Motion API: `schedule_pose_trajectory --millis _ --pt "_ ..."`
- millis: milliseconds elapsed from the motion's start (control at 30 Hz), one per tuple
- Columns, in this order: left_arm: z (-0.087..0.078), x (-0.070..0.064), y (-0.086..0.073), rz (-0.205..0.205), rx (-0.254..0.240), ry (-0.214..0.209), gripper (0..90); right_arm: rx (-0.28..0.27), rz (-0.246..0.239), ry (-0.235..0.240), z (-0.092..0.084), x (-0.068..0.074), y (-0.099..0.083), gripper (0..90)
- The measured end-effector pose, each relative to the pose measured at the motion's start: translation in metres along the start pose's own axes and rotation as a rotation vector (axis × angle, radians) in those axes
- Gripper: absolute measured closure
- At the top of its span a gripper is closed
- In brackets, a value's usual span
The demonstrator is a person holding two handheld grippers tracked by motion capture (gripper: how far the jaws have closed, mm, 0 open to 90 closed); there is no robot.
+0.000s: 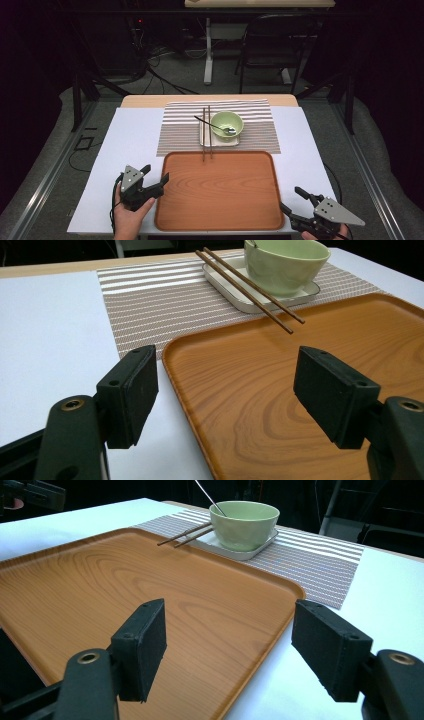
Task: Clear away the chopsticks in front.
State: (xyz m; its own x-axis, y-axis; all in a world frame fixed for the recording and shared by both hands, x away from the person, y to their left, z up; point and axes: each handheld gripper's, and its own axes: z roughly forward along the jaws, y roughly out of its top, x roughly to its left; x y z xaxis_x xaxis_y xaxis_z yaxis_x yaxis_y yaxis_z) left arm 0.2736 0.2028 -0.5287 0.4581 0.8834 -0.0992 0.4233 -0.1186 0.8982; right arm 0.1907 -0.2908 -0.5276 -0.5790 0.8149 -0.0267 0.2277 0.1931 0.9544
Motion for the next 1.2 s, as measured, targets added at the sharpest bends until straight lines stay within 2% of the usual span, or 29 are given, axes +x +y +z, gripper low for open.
schedule_pose_trajectory --millis 33,133,467,567,733,767,867,1200 --pt "0.001 0.001 0.0 -0.014 0.005 -0.005 26.3 0.002 0.001 -0.002 -0.001 0.0 0.0 29.8" --pt "0.001 0.001 0.001 -0.02 0.013 0.003 26.9 0.001 0.003 -0.004 -0.002 0.0 0.0 29.7" --pt "0.0 0.004 0.003 -0.055 0.03 -0.018 28.6 0.002 -0.002 0.0 -0.002 0.001 0.0 29.6" --pt "0.001 0.002 0.008 -0.054 0.051 -0.008 28.8 0.002 -0.004 -0.001 -0.002 0.001 0.0 29.5" --pt "0.003 0.0 0.013 -0.056 0.075 -0.017 28.8 0.005 0.0 0.002 -0.001 0.0 0.0 29.5" --pt "0.006 -0.001 0.016 -0.069 0.095 -0.024 29.0 0.005 0.0 0.003 -0.001 0.0 0.0 29.5" --pt "0.009 -0.002 0.019 -0.089 0.108 -0.03 29.1 0.005 -0.003 0.004 -0.002 0.001 0.0 29.5" --pt "0.02 -0.002 0.036 -0.12 0.159 -0.04 29.9 0.0 -0.008 0.003 -0.002 0.001 0.0 28.6"
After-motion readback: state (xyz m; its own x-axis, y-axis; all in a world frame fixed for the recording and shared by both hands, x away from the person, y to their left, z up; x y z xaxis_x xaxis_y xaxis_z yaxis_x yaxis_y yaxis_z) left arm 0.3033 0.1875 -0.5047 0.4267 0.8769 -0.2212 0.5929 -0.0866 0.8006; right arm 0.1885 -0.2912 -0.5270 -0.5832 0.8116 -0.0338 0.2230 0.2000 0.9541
